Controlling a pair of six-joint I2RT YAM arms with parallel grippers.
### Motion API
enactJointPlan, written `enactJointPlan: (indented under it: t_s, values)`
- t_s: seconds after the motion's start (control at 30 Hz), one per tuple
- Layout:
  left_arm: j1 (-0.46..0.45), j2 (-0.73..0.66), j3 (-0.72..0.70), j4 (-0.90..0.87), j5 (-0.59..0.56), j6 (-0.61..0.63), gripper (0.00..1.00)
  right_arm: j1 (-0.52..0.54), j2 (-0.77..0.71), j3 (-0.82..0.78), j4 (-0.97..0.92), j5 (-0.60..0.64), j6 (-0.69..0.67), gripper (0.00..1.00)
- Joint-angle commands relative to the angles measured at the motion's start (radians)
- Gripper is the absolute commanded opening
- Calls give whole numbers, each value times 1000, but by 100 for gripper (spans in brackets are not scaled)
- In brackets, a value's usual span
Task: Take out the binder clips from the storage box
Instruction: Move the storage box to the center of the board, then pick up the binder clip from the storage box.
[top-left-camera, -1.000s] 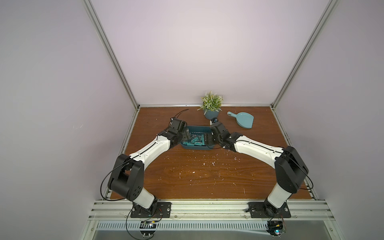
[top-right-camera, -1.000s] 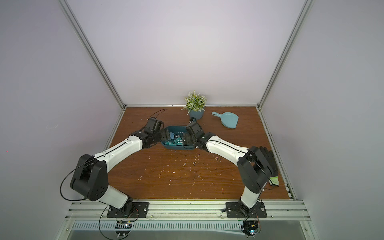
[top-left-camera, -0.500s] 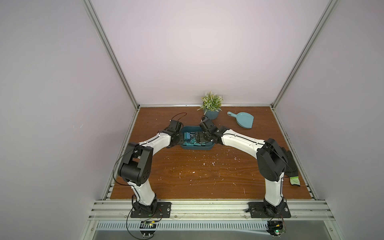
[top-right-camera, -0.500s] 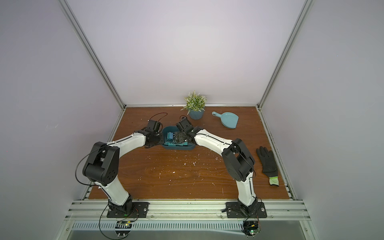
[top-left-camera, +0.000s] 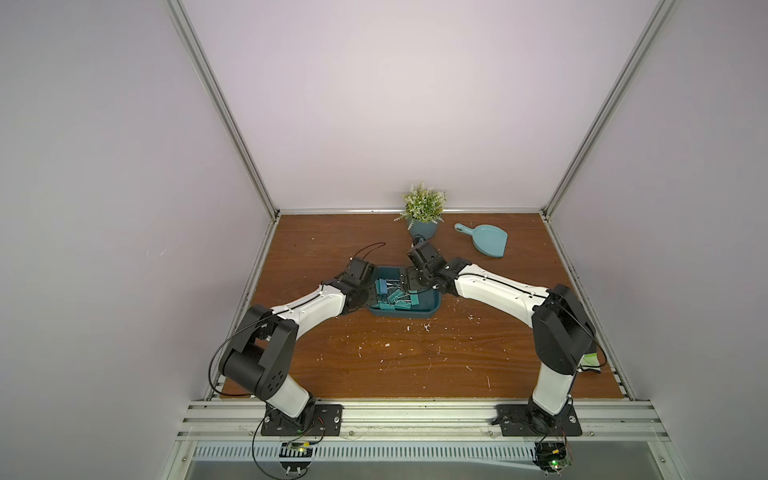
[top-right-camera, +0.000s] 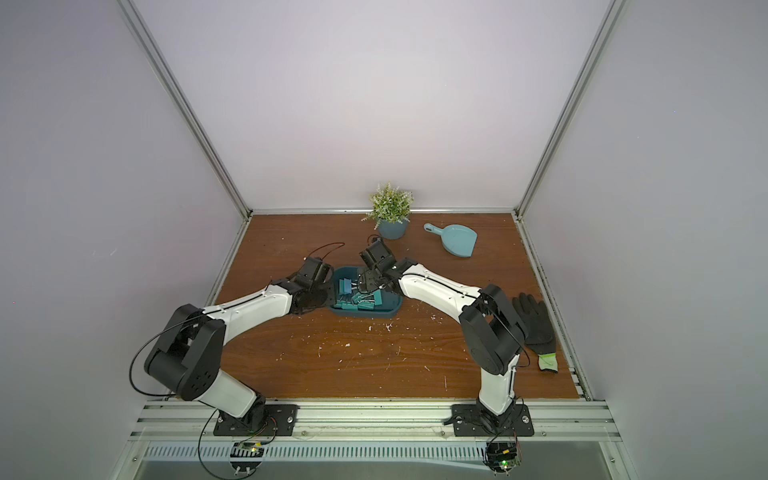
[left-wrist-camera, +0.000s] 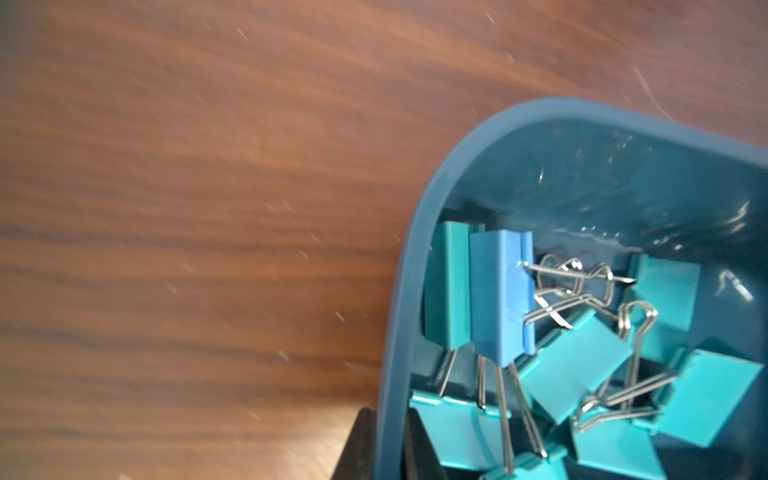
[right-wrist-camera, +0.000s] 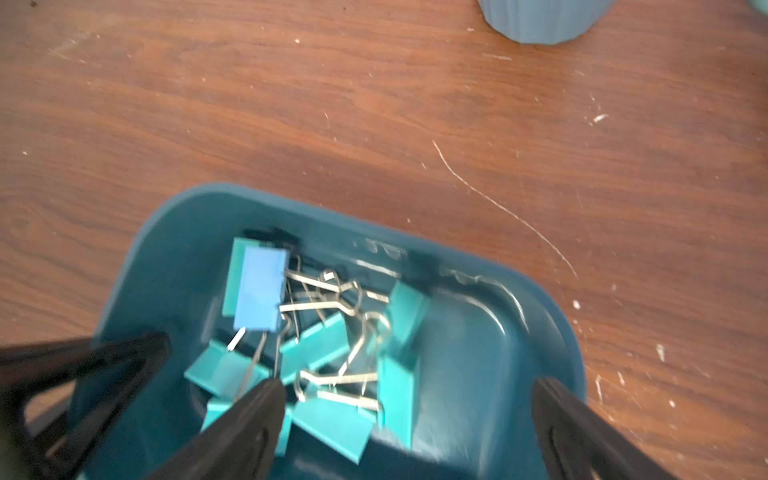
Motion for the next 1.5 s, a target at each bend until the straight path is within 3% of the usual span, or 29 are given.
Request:
enactJointPlan:
  t_s: [0.0, 0.2, 0.3, 0.37, 0.4, 0.47, 0.6, 0.67, 0.9, 1.23, 1.47]
  values:
    - [-67, -25, -36, 17, -21, -111, 17, -2, -61, -35, -22, 17, 14, 99]
    - [-123, -27, -43, 20, -46, -163, 17, -3, -109, -104, -42, -10, 38, 95]
    - [-129, -39, -46, 11, -64, -190, 25, -2, -112, -129, -28, -39, 45, 93]
    - [-131, -53, -56, 17, -62, -204, 37, 2, -98, -122, -19, -62, 46, 91]
    - [-131, -62, -58, 18, -61, -209, 48, 4, -87, -110, -17, -75, 47, 89]
    - [-131, -82, -55, 13, -66, -218, 62, 14, -62, -82, -12, -97, 47, 86]
    - [-126, -140, -17, -71, -155, -244, 83, 39, 0, -16, -3, -129, 58, 80]
    - [-112, -170, 4, -127, -206, -260, 98, 50, 40, 20, -1, -151, 71, 75]
    - [21, -281, 16, -226, -223, -273, 99, 85, 183, 152, -44, -170, 116, 65]
    - [47, -437, -27, -230, -287, -243, 99, 88, 273, 206, -46, -195, 172, 57]
    - [54, -481, -41, -238, -289, -227, 99, 91, 297, 217, -56, -146, 199, 51]
